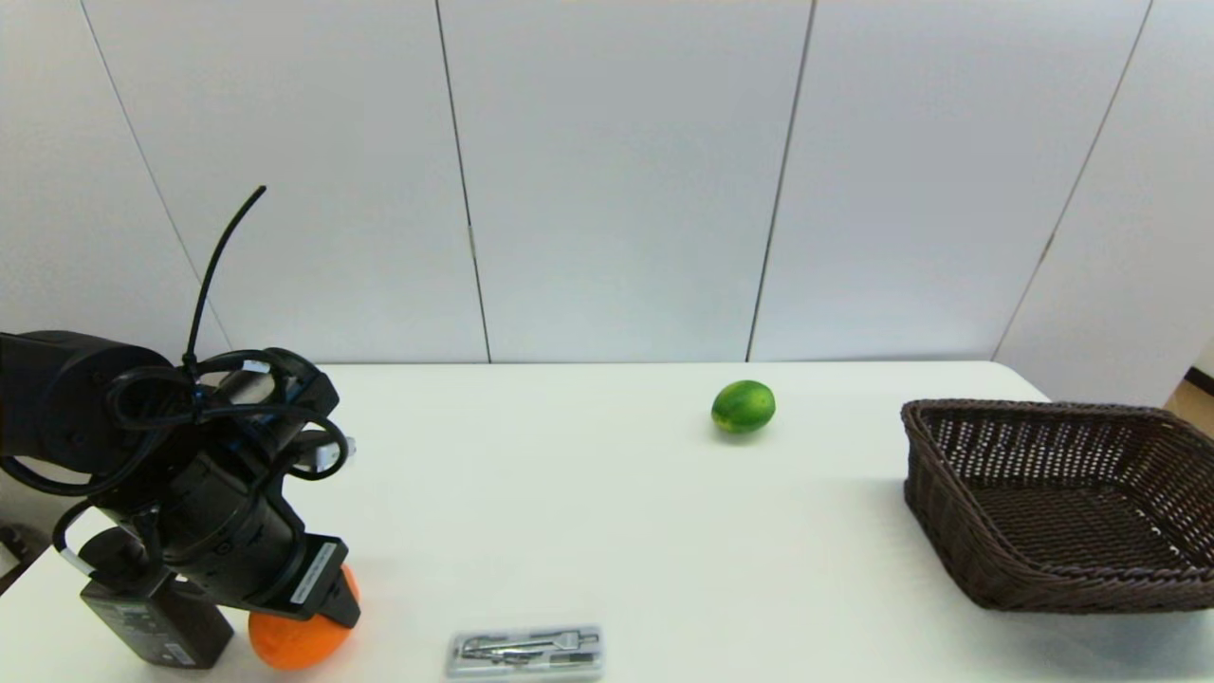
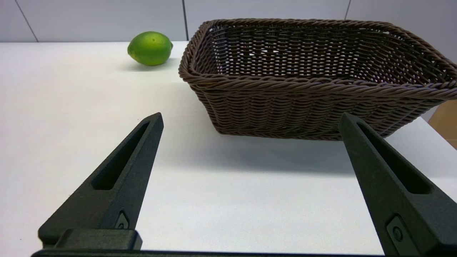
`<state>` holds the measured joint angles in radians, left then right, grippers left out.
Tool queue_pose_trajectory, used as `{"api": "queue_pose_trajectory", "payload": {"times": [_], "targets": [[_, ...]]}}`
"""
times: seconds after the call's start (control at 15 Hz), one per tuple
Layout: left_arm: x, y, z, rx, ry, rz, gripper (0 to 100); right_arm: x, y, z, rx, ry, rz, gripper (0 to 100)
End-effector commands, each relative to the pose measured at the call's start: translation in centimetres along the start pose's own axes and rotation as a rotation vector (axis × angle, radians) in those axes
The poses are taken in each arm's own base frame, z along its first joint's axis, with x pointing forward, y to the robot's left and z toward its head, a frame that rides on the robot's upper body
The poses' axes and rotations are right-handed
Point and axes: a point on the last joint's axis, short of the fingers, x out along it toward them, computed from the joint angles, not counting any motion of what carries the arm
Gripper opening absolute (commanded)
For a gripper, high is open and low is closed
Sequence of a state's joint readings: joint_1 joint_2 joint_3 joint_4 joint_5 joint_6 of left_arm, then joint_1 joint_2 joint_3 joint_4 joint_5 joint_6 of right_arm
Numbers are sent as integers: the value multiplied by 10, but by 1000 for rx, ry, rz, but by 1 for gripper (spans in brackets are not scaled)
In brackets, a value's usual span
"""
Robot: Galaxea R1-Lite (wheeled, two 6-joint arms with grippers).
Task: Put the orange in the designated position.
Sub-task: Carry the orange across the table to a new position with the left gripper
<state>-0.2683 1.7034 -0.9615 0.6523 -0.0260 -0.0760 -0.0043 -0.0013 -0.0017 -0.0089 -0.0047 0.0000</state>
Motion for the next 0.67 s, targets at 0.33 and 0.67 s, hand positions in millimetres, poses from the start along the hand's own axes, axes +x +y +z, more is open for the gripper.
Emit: {"api": "queue_pose_trajectory", "payload": {"times": [0.33,0.67], "targets": [[0,0,0,-1,2,2,100,0,0,0,0,1,0,100],[-1,0,0,-1,-1,1,100,0,0,0,0,0,0,100]]}}
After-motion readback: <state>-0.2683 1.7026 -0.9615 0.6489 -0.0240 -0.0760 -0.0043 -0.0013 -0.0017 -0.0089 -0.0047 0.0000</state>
